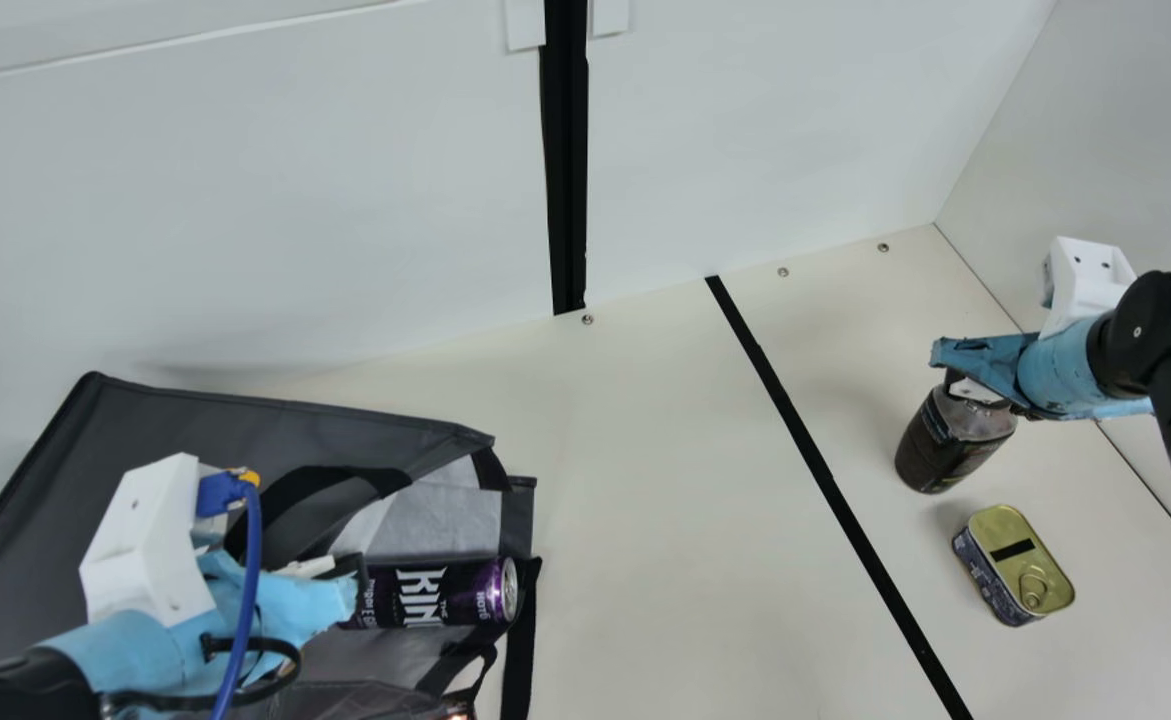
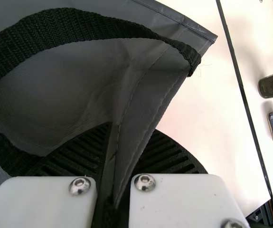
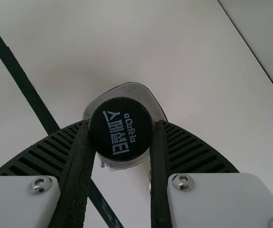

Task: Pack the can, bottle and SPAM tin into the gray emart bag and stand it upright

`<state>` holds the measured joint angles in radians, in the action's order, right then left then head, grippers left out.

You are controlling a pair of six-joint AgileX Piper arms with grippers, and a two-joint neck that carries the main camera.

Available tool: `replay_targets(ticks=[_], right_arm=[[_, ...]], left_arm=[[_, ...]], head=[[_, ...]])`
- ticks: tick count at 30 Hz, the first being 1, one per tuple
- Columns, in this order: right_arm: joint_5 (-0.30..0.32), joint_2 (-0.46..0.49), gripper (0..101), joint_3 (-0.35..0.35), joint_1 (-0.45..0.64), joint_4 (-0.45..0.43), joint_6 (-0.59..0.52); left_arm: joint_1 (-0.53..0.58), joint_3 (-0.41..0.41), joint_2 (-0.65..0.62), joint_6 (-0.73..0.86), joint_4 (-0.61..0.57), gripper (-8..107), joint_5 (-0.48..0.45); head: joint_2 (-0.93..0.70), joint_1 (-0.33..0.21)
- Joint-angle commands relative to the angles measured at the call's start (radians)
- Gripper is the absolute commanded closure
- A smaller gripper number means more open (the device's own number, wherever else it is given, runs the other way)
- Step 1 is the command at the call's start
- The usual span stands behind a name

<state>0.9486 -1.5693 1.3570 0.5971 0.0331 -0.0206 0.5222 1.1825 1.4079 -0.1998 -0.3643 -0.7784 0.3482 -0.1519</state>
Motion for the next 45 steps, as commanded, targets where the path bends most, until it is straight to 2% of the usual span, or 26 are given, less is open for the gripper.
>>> replay_targets(ticks=[1, 9, 26, 35, 45], right_arm=[[0.004, -0.003, 101, -0.002, 0.000, 0.007, -0.004], [0.007, -0.010, 101, 0.028, 0.006, 0.038, -0.043], [0.035, -0.036, 101, 0.145, -0.010, 0.123, -0.209], [0.066, -0.006, 101, 0.162, -0.019, 0.176, -0.340], [0.130, 0.055, 101, 0.164, -0.013, 0.227, -0.516]], left_arm=[[0.000, 0.000, 0.000, 0.000, 0.000, 107, 0.000], [0.000, 0.000, 0.000, 0.000, 0.000, 107, 0.000], [0.000, 0.000, 0.000, 0.000, 0.000, 107, 0.000], [0.000, 0.000, 0.000, 0.000, 0.000, 107, 0.000], [0.000, 0.000, 0.000, 0.000, 0.000, 107, 0.000]], head=[[0.001, -0.023], [0.001, -0.023], [0.001, -0.023], [0.001, -0.023], [0.001, -0.023]])
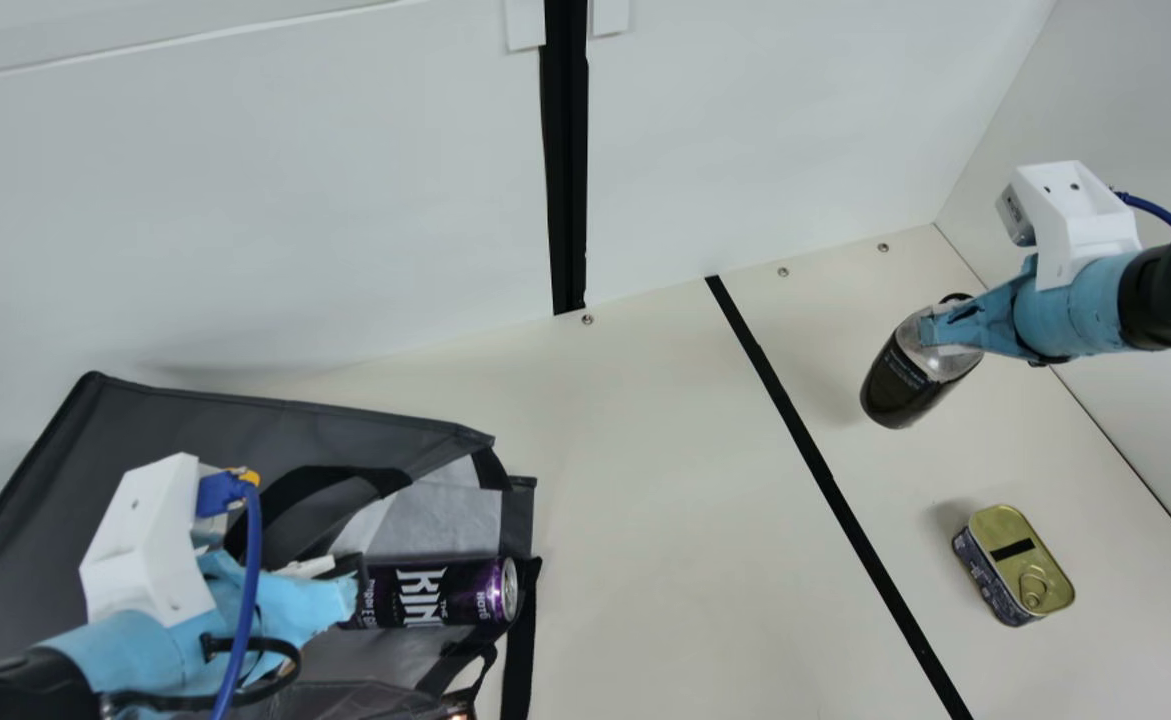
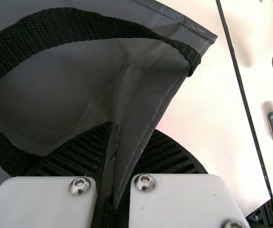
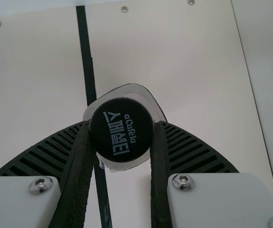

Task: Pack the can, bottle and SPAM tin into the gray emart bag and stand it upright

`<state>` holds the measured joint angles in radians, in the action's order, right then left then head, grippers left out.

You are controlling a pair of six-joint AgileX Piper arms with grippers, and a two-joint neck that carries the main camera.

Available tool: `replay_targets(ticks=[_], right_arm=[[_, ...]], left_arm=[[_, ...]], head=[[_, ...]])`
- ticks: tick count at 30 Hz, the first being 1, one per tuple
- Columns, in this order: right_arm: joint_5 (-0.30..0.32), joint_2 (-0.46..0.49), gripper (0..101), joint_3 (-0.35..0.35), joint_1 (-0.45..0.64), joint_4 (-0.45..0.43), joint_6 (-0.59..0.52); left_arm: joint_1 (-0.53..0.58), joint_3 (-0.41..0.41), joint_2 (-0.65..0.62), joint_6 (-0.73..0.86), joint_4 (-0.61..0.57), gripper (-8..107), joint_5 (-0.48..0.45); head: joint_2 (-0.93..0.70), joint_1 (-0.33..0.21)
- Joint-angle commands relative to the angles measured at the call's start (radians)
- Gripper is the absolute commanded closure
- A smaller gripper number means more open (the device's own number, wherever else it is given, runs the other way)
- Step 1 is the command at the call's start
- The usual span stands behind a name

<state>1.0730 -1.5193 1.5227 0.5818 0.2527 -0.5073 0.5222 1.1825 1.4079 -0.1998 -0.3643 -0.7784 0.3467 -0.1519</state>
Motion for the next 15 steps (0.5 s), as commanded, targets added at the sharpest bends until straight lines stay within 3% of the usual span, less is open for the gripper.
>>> replay_targets(ticks=[1, 15], right_arm=[[0.013, 0.012, 101, -0.003, 0.004, 0.013, -0.046], [0.144, 0.118, 101, -0.017, 0.026, 0.091, -0.271]], left_arm=[[0.000, 0.000, 0.000, 0.000, 0.000, 107, 0.000], [0.000, 0.000, 0.000, 0.000, 0.000, 107, 0.000]], head=[[0.002, -0.023], [0.002, -0.023]])
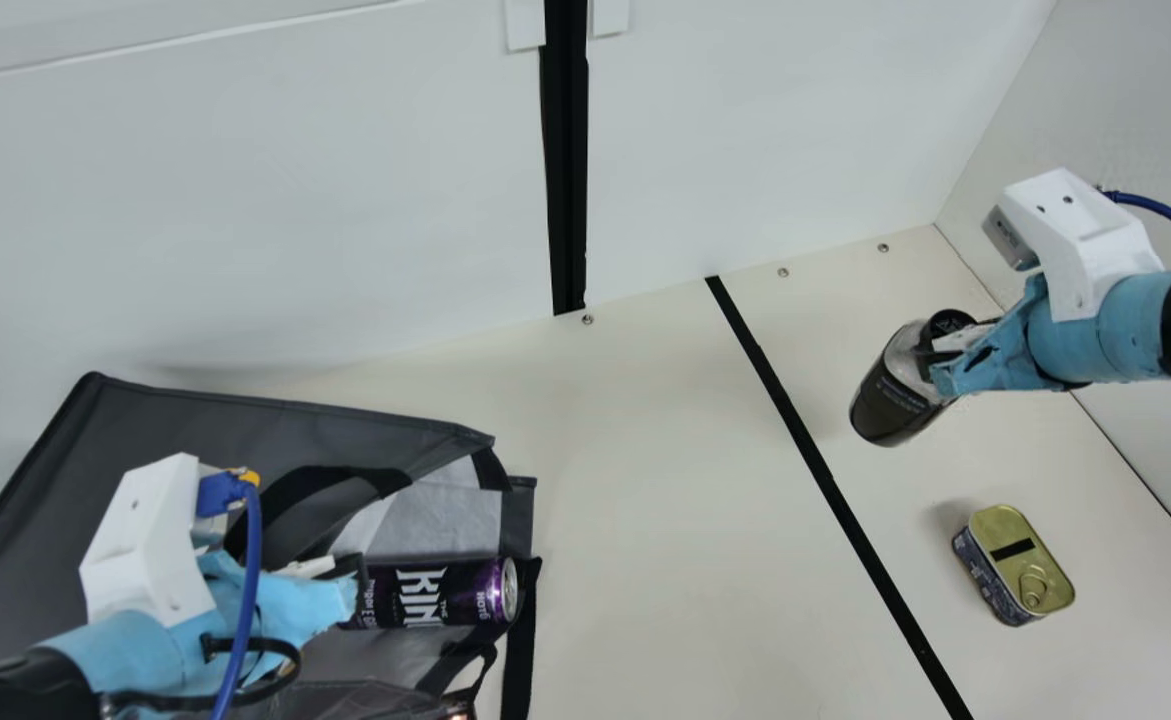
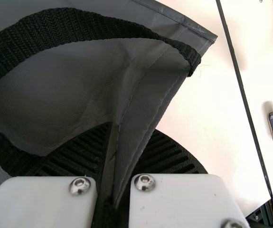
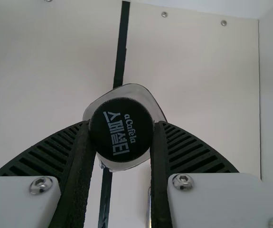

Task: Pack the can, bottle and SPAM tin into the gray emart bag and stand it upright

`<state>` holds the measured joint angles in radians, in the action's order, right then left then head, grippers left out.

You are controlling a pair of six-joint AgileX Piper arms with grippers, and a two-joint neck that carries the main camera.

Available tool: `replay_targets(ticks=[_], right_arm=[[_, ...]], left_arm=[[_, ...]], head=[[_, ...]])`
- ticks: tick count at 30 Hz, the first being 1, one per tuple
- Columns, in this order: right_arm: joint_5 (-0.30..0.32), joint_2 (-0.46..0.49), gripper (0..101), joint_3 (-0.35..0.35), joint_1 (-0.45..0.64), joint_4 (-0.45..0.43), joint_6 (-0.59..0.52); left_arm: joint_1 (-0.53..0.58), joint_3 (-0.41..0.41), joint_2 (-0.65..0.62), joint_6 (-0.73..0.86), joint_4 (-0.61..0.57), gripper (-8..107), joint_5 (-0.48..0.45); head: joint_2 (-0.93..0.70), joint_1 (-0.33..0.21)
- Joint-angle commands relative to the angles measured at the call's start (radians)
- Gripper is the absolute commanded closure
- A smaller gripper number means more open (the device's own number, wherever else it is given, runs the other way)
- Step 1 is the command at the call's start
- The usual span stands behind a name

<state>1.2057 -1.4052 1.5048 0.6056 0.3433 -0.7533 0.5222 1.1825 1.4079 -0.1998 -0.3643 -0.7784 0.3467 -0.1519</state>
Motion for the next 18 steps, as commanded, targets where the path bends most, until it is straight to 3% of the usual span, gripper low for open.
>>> replay_targets(ticks=[1, 18], right_arm=[[0.014, 0.010, 101, -0.005, 0.001, 0.004, -0.039], [0.014, 0.122, 101, -0.148, -0.069, 0.046, -0.219]], left_arm=[[0.000, 0.000, 0.000, 0.000, 0.000, 107, 0.000], [0.000, 0.000, 0.000, 0.000, 0.000, 107, 0.000]], head=[[0.002, -0.023], [0.002, -0.023]])
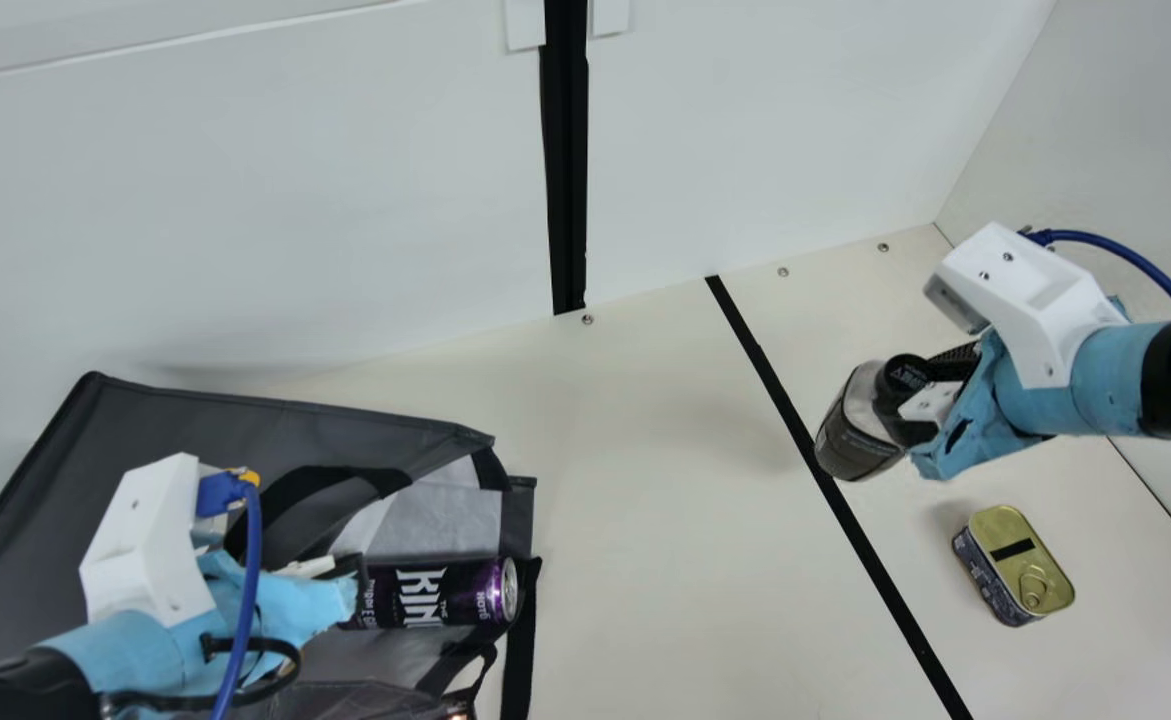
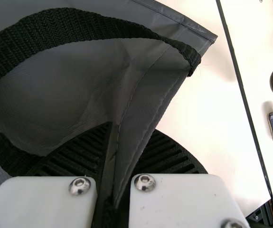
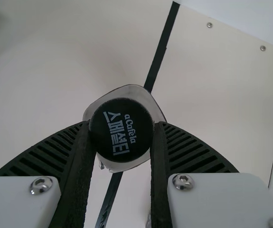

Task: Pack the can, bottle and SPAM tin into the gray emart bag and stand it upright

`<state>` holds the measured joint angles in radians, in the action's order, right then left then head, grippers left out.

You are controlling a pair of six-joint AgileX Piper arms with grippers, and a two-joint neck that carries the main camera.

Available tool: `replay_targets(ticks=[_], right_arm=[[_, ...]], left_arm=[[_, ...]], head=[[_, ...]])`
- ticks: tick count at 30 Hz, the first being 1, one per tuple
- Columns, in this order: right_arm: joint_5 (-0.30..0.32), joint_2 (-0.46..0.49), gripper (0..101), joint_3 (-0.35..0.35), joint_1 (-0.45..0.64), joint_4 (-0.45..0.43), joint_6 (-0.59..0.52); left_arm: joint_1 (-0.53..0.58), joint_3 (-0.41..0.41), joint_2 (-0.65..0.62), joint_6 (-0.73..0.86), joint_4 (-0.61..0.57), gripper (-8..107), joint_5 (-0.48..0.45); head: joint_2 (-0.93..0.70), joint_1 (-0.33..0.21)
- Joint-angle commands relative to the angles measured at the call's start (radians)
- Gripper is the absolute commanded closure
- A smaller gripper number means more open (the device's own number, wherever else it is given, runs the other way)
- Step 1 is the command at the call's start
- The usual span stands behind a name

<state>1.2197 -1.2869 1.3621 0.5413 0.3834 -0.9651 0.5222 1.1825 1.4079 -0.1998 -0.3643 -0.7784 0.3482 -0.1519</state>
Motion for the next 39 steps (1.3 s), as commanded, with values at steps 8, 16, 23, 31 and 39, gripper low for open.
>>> replay_targets(ticks=[8, 16, 23, 31, 39], right_arm=[[0.000, 0.048, 101, -0.051, -0.066, 0.013, -0.036], [0.000, 0.093, 101, -0.092, -0.139, 0.015, -0.033], [0.000, 0.133, 101, -0.126, -0.228, 0.012, -0.006], [0.000, 0.175, 101, -0.167, -0.365, 0.002, 0.045], [0.000, 0.215, 101, -0.203, -0.514, -0.019, 0.115]], left_arm=[[0.000, 0.000, 0.000, 0.000, 0.000, 107, 0.000], [0.000, 0.000, 0.000, 0.000, 0.000, 107, 0.000], [0.000, 0.000, 0.000, 0.000, 0.000, 107, 0.000], [0.000, 0.000, 0.000, 0.000, 0.000, 107, 0.000], [0.000, 0.000, 0.000, 0.000, 0.000, 107, 0.000]], head=[[0.001, -0.023], [0.001, -0.023], [0.001, -0.023], [0.001, -0.023], [0.001, -0.023]])
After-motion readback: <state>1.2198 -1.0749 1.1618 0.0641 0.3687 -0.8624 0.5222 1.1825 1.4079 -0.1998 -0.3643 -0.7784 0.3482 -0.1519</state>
